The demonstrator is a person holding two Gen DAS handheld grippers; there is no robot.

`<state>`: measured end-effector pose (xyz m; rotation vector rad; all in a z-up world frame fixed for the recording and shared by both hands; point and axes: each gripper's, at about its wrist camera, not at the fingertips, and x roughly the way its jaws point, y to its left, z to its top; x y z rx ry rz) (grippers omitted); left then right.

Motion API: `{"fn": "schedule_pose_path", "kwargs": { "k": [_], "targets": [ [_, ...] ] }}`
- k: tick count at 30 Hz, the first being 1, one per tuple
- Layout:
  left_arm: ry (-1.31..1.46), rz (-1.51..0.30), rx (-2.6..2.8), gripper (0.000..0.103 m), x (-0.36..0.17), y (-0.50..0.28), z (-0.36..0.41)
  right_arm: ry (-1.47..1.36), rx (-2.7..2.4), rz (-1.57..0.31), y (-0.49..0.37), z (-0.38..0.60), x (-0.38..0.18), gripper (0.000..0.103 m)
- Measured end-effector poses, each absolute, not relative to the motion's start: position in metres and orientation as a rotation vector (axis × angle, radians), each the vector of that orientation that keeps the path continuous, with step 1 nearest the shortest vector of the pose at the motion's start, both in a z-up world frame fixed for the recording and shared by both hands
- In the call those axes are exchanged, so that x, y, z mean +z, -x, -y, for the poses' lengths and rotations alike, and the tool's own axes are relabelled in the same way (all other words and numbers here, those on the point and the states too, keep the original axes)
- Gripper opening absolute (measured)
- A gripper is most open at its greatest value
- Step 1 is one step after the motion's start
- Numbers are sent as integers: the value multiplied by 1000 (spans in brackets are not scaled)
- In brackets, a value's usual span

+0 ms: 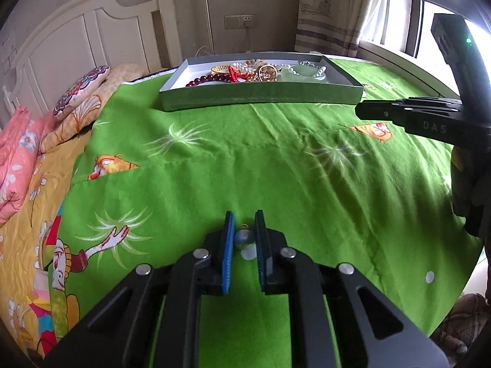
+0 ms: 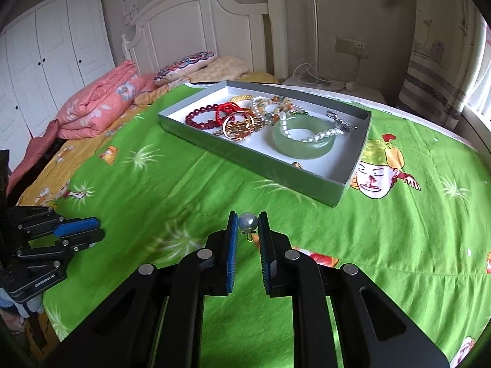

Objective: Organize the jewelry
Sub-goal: 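Carry the pearl pendant over the white tray with the right tool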

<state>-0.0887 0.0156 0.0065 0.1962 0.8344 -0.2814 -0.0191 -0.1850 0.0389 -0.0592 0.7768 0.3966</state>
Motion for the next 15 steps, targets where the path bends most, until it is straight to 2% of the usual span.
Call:
{"fn": "schedule_pose_path", "kwargs": {
  "k": [15],
  "targets": [
    [-189, -837, -280, 13, 9, 90, -14, 37, 416, -761, 29, 189, 42, 15]
  ]
}}
